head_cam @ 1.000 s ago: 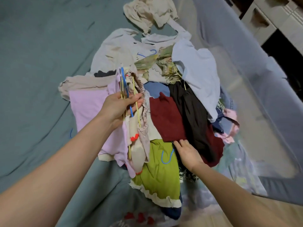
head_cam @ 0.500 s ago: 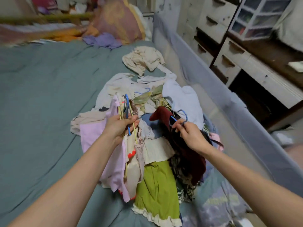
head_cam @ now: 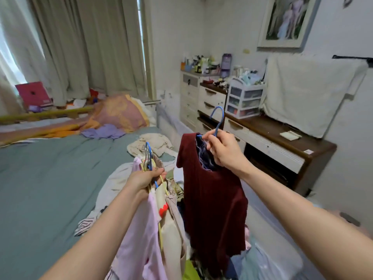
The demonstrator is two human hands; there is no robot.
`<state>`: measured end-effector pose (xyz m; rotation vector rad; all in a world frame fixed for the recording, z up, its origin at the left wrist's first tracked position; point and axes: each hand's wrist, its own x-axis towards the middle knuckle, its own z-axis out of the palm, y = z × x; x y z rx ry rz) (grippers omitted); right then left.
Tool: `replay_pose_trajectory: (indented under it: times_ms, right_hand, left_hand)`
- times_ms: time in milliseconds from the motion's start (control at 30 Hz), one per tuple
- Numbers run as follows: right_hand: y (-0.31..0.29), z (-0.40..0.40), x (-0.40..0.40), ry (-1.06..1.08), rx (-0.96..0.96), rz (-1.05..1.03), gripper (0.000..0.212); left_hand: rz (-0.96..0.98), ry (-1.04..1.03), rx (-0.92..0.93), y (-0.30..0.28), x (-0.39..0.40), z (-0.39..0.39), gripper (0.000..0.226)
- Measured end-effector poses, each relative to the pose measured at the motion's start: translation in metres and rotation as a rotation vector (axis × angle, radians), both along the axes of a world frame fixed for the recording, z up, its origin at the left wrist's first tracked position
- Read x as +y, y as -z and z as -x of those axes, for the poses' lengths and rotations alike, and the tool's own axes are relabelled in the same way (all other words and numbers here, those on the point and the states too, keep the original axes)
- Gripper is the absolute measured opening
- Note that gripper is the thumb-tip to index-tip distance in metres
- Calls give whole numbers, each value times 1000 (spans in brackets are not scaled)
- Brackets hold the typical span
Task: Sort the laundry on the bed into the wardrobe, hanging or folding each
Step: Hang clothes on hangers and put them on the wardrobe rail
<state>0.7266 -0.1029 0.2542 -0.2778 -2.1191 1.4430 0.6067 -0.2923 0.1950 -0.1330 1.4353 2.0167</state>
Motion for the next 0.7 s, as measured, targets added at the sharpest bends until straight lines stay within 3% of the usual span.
replay_pose_trajectory:
  times_ms: [167, 333, 467, 567, 700]
  right_hand:
    - [-28, -18, 26, 212, -132, -463, 19]
    - [-60, -42, 70, 460, -238, -822, 9]
    - [-75, -42, 82, 558, -377, -1070, 21]
    - [-65, -32, 83, 597, -458, -1149, 16]
    - [-17, 8, 98, 543, -539, -1047, 19]
  left_hand:
    - [-16, 38, 58, -29, 11, -1, 22]
    - [-2, 104, 92, -43, 23, 7, 22]
    - [13, 133, 76, -36, 32, 14, 23]
    - [43, 126, 16, -18, 34, 23, 23]
    - [77, 75, -41, 19, 33, 37, 23]
